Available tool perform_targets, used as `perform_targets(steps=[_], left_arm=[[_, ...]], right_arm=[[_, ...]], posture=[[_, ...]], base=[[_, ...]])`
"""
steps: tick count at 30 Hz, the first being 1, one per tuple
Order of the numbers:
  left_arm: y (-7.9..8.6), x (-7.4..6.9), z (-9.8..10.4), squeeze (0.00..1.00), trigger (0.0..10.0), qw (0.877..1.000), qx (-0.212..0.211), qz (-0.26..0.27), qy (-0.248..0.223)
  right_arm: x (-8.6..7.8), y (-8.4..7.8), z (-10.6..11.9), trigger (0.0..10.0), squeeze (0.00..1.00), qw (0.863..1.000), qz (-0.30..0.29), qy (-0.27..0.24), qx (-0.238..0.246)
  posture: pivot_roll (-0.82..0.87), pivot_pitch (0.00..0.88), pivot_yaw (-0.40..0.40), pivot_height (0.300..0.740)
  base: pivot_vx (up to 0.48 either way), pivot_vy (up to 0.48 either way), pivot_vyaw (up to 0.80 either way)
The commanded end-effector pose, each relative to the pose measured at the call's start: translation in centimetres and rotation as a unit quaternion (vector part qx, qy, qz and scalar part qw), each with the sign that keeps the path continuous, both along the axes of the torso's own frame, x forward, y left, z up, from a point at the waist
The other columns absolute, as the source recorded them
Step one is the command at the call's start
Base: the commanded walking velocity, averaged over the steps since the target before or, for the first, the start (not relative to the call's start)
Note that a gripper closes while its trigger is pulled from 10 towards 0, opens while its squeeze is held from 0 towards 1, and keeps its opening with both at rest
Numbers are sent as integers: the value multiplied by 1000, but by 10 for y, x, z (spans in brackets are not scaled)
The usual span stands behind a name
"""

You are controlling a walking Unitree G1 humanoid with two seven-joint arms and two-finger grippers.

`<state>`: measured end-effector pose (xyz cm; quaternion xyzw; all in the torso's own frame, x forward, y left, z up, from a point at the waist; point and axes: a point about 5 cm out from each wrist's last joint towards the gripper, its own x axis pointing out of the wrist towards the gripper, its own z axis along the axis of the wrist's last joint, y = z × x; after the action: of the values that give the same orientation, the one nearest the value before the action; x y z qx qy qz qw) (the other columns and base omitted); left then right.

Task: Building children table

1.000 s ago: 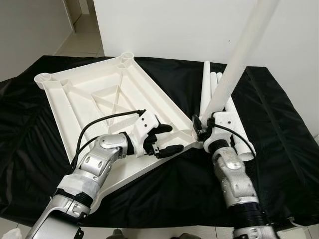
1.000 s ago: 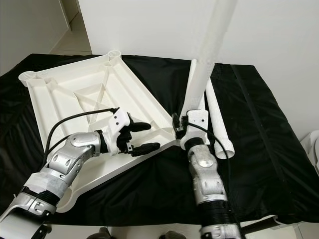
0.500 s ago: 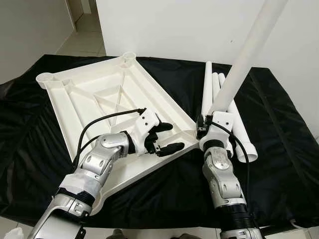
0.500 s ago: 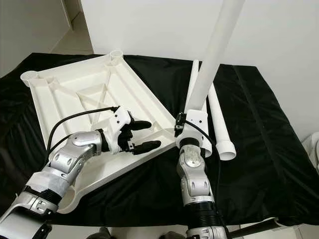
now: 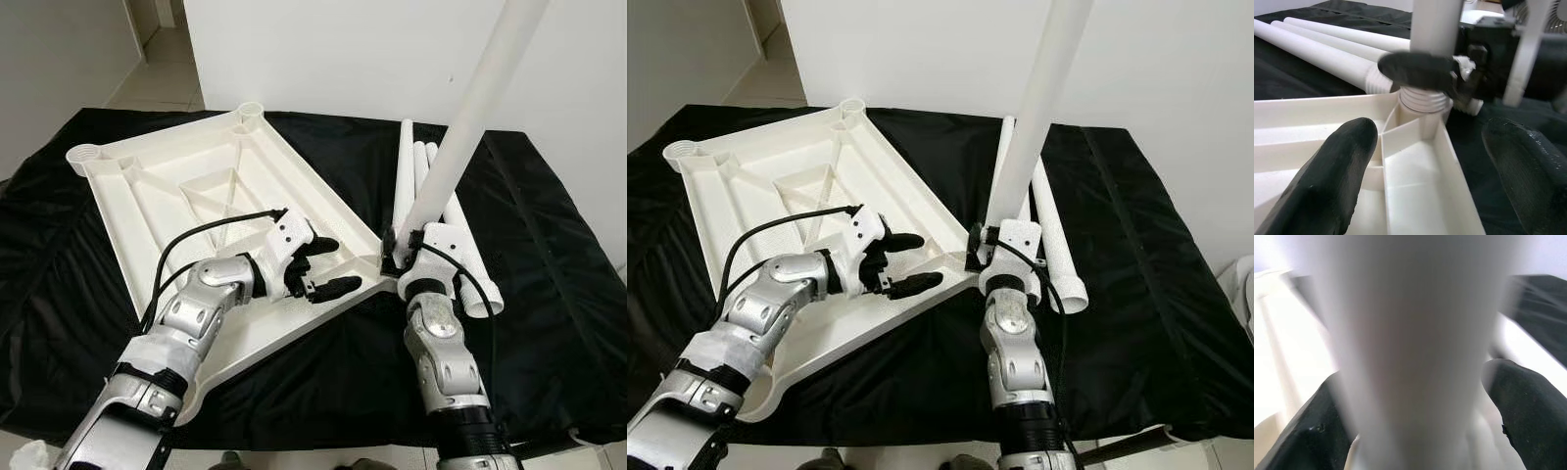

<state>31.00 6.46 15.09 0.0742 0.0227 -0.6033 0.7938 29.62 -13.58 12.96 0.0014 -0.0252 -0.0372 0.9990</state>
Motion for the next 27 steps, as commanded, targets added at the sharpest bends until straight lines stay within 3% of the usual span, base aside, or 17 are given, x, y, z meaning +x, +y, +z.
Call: perform_targets(steps=[1,11,15,27], left_arm=[[0,2,2,0,10000,1000,3,3,-11],[-6,6,6,0,10000,1000,-3,3,-16],[-8,10,8,0,10000,1000,-9,7,-12],[-12,19,11,0,10000,1000,-6,7,-12]], right_arm=[[-1,-1,1,10000,0,1000,14,-5,1],[-4,-9,4,10000,0,997,65,-18,-24],[-6,-14,2,10000,0,996,81,-18,-44],[-5,-12,5,10000,0,994,94,-27,-46]], posture=[[-49,0,-11,740],[-63,0,1,740],[-100,0,49,740],[-118,0,87,740]], base=[[0,0,0],[0,0,0],[0,0,0],[0,0,0]])
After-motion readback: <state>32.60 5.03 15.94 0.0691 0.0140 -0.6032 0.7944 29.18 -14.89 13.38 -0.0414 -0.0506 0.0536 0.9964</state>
